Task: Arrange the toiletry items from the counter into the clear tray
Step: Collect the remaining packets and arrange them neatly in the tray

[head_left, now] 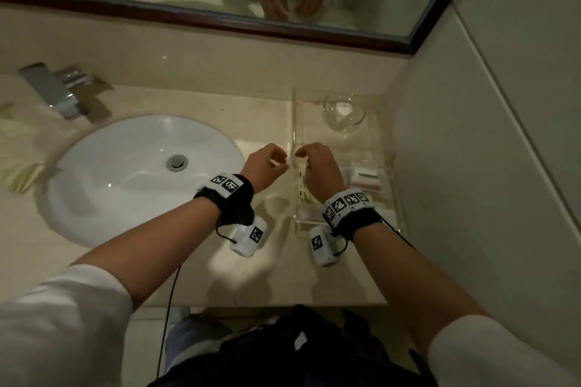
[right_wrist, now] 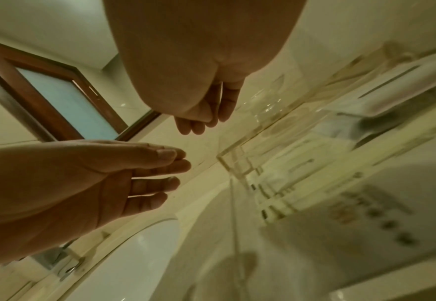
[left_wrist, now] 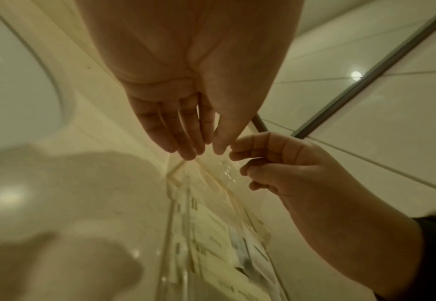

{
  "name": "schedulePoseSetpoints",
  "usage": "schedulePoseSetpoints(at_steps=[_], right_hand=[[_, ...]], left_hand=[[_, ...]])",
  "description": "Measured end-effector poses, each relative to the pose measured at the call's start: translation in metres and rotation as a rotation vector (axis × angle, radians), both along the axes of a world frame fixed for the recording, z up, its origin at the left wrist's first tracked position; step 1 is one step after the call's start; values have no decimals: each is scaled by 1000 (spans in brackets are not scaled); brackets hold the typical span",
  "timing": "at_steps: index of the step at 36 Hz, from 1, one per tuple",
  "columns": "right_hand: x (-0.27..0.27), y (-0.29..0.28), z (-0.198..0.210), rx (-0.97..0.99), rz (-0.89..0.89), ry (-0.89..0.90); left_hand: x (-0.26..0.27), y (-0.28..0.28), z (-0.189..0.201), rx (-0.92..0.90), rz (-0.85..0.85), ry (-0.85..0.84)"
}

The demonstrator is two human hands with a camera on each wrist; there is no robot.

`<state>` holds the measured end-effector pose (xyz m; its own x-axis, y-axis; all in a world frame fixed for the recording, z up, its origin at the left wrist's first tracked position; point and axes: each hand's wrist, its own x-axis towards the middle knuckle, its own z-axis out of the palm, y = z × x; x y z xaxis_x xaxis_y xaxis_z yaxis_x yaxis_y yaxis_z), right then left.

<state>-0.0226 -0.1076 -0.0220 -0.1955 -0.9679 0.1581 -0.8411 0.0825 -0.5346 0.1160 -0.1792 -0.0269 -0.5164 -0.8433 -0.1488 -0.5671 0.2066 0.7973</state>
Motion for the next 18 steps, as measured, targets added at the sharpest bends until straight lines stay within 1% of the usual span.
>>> schedulePoseSetpoints(at_steps=[5,9,12,16,18], right_hand=[[48,-20,0,-19,18,-21],[96,-39,2,-4,49,-27],[134,-54,3,35,109,-27],[187,-76,1,54,173,-24],[221,-91,1,68,200,-18]], left_hand=[[56,-17,3,33,63,24],[108,-32,2,72,107,38],[147,-43,2,114,144,69],[202,-59,4,124,199,54],[238,-69,3,127,243,62]])
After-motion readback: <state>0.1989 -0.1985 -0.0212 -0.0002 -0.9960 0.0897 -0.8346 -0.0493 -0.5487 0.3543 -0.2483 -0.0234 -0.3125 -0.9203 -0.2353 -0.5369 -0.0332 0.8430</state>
